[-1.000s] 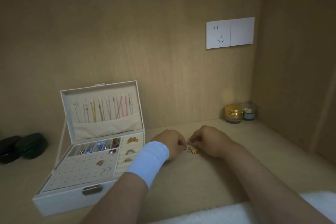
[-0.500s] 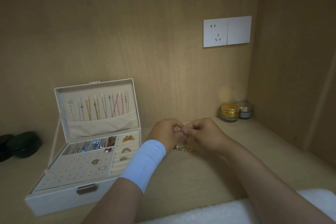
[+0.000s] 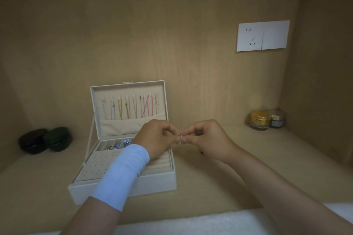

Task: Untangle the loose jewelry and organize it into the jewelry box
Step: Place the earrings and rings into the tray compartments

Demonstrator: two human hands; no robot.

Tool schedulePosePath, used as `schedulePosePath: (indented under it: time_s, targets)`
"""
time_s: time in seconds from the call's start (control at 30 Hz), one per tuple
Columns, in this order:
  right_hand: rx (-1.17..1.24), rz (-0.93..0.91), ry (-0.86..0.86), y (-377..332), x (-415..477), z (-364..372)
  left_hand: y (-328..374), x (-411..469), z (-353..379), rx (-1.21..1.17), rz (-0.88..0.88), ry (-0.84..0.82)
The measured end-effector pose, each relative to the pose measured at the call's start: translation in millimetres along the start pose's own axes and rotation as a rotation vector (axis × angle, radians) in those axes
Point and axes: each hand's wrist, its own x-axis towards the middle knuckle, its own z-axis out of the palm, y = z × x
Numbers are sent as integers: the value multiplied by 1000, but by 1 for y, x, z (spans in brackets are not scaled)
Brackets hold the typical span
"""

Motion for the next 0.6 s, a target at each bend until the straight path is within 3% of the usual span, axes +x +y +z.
schedulePosePath:
  time_s: [0.13,0.27,0.6]
  targets:
    - [-222,-114,-38,-17,15,21,-18,-10,-27,-120,13,23]
    - [-374,-114,-37,-17,34,40,-41,-8,-34,-150,-14,104]
    - [-526,-106,-22,4,52,56,-63,16,-31,78,-41,81]
